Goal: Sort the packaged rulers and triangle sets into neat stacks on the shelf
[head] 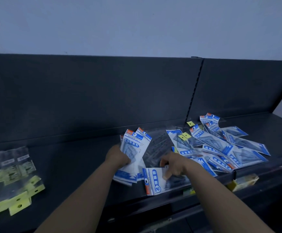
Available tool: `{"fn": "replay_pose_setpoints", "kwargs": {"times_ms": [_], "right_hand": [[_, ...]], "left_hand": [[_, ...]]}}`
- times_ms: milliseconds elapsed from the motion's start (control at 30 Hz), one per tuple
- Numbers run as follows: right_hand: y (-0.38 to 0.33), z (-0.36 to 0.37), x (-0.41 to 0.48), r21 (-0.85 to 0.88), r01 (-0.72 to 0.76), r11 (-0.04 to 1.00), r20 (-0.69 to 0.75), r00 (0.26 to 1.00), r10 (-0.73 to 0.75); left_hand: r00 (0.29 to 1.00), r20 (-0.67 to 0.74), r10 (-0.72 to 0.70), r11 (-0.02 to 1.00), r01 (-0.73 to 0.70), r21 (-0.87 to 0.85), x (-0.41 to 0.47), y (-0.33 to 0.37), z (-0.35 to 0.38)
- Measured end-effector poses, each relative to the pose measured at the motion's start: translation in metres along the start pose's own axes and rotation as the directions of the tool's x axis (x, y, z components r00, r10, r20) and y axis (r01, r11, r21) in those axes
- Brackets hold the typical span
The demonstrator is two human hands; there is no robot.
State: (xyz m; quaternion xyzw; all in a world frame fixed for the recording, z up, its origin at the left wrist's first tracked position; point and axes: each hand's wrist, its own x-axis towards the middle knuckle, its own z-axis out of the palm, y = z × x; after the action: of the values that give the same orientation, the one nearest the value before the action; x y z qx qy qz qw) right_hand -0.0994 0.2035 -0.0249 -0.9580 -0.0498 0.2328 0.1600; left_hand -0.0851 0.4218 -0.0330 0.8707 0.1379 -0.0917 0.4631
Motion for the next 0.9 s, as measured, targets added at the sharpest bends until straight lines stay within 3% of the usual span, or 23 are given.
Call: {"fn": "replay_pose_setpoints", "kwargs": {"times_ms": [200, 400, 567, 733, 900], "right_hand": [[-0.010, 0.003, 0.009, 0.013, -0.026, 1.000, -0.076, 0.997, 0.027], [-0.044, 0.006, 0.010, 0.422, 0.072, 0.904, -0.306, 0.950, 0.067], [-0.068, 0.012, 0.023, 0.521, 0.025, 0.853, -0.413, 0.882, 0.227], [-0.079, 0.031, 0.020, 0.634, -0.017, 0.773, -0.375, 0.868, 0.326], [-0.074, 0.036, 0.009, 0.763, 0.091, 0.640, -0.370, 0.874, 0.316]], "left_hand": [[0.996, 0.019, 0.091, 0.994, -0.090, -0.055, 0.003, -0.017, -0.036], [0.992, 0.022, 0.123, 0.976, -0.117, -0.186, 0.004, -0.032, -0.072], [0.996, 0.051, 0.073, 0.979, -0.062, -0.193, 0.002, -0.043, -0.083], [0.989, 0.142, 0.040, 0.989, -0.019, -0.146, -0.009, -0.051, -0.062], [0.960, 0.242, 0.138, 0.933, -0.043, -0.358, -0.017, -0.031, -0.038]]}}
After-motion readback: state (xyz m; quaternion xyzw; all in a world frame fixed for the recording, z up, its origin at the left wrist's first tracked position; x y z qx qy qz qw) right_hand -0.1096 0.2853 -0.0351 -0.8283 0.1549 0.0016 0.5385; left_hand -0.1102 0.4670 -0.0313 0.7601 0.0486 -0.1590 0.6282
